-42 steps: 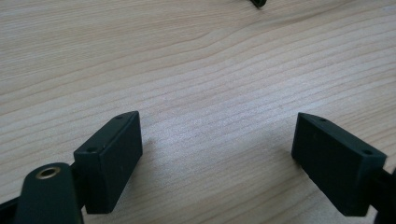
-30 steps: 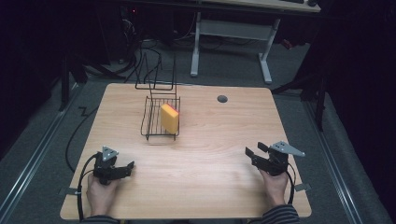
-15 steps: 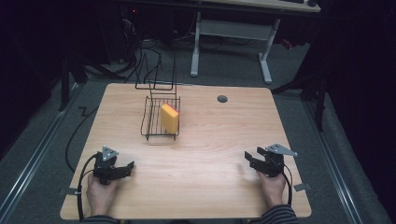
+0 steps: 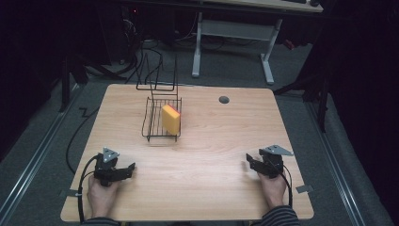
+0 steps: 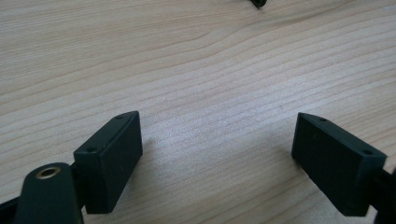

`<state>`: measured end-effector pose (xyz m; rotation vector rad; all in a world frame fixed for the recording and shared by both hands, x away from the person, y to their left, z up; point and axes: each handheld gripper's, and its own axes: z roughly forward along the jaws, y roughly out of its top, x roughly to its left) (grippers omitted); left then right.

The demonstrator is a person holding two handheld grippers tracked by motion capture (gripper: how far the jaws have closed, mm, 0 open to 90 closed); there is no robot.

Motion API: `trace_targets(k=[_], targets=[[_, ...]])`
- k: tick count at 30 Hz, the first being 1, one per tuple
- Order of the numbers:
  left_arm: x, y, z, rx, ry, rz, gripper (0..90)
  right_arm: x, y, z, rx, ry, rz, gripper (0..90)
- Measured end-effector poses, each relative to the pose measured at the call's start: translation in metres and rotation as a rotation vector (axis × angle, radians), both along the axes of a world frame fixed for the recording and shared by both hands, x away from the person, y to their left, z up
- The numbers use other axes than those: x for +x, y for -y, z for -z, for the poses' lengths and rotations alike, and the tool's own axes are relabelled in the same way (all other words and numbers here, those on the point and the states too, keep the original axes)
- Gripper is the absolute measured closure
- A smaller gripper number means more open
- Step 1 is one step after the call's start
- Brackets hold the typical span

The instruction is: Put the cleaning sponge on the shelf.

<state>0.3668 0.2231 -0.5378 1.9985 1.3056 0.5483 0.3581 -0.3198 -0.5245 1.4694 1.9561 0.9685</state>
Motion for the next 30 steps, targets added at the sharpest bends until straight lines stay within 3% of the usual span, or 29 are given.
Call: trace_targets(k=[16, 19, 30], targets=[[0.0, 0.0001, 0.0001, 0.0, 0.001, -0.001, 16.9, 0.0044, -0.0045, 0.0055, -0.083, -0.059, 0.028, 35.7], [-0.0001, 0.0, 0.0, 0.001, 0.0, 0.0, 16.9, 0.0057, -0.0036, 0.0058, -0.061, -0.079, 0.031, 34.0], [-0.0004, -0.0002, 0.0, 0.0, 0.002, -0.006, 17.4, 0.0046, -0.0048, 0.006, -0.066, -0.079, 0.031, 32.7]])
